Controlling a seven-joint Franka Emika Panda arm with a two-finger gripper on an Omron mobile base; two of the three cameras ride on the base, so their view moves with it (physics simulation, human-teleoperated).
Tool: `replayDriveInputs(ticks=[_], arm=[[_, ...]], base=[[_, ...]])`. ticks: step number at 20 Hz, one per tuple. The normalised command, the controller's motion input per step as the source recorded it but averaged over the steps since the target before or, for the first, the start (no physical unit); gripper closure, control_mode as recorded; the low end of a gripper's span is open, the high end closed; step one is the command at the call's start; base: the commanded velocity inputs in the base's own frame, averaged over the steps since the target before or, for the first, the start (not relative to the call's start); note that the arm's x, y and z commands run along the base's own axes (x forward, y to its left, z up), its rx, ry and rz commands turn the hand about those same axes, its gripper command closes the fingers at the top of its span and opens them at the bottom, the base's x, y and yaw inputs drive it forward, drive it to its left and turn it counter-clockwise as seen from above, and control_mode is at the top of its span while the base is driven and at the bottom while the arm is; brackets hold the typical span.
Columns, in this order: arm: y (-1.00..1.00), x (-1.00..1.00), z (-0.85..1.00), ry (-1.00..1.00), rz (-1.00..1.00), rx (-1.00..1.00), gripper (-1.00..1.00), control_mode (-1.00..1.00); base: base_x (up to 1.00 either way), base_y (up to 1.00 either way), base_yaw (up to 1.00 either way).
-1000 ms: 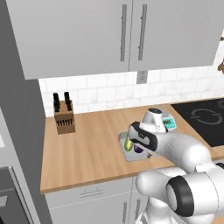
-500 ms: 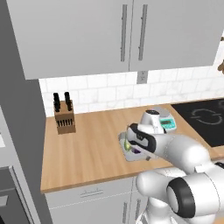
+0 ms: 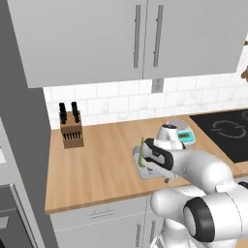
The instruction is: Take the meat container that has the steak and place it on the second highest rack of the freezer. Then take the vegetable container that has the corn and eggplant and place it on the highest rack of the freezer.
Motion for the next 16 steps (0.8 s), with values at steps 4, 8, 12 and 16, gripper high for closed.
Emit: replayDriveInputs(ticks=[4, 8, 12, 16], arm=[[-0.01, 0.0, -0.36, 0.19, -0.04, 0.0, 1.0, -1.0], [-0.03, -0.05, -0.09, 0.02, -0.01, 0.0, 1.0, -1.0], [0.0, -0.43, 0.09, -0.12, 0.0, 0.0, 1.0, -1.0], [0.0, -0.5, 0.48, -0.21, 0.0, 0.0, 1.0, -1.0]], base=[[0.0, 0.0, 0.0], [0.0, 0.0, 0.0], [0.0, 0.0, 0.0], [0.0, 0.0, 0.0]])
